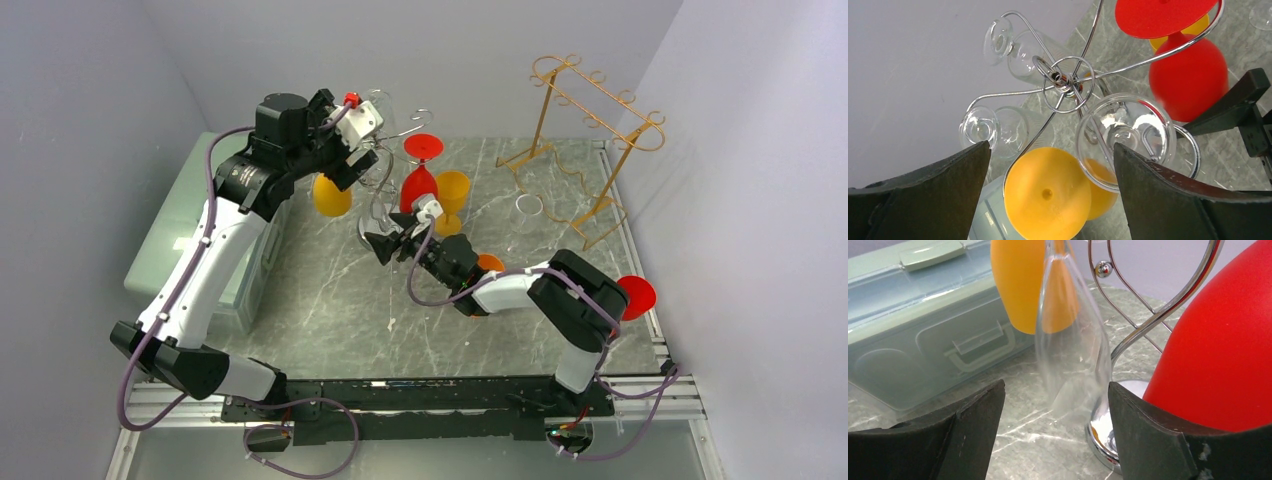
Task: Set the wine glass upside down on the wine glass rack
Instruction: Turn the wine glass upside down at the wine rack.
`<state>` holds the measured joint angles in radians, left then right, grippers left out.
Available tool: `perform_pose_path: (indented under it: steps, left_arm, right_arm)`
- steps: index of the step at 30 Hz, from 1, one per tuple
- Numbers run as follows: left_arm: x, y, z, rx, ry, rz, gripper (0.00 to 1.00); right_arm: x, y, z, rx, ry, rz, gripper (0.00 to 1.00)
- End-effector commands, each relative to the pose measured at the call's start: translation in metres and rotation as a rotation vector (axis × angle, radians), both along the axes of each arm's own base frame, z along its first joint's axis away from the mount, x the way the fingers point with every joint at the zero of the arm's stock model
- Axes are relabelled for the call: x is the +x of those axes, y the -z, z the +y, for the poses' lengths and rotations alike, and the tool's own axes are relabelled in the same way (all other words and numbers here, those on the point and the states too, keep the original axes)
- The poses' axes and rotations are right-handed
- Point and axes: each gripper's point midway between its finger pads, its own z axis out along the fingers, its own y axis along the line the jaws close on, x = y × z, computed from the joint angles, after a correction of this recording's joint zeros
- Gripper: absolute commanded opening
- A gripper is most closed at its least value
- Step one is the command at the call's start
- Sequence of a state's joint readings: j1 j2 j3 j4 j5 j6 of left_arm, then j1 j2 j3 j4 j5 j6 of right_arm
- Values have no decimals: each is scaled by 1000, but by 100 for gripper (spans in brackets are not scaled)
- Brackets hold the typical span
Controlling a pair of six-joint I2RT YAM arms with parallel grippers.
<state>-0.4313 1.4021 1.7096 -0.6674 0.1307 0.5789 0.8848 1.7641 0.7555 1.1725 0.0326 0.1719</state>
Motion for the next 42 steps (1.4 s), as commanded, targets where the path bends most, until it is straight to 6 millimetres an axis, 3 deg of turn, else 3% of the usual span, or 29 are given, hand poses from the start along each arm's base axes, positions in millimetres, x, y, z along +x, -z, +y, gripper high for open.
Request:
perform_pose_path:
  steps: [1, 15, 23, 25, 30, 42]
  left_arm:
    - [-13, 1, -3, -20, 30, 30, 98]
    - [-19, 6, 1, -4, 34, 46, 97]
    - [-21, 2, 2, -4, 33, 35, 97]
    - [-21, 0, 2, -13, 28, 36, 97]
    - [-23, -19, 3, -73, 2, 31, 99]
    - [-19, -39, 11, -150, -48, 25, 99]
  right_arm:
    - [13, 0, 0, -26, 7, -26, 77]
    - [34, -63, 18, 7, -2, -167, 72]
    - [39, -65, 27, 11, -2, -173, 62]
    - [38, -64, 30, 10, -4, -175, 56]
    - [30, -59, 35, -16, -5, -199, 28]
    - [23, -75, 33, -16, 69, -286, 1]
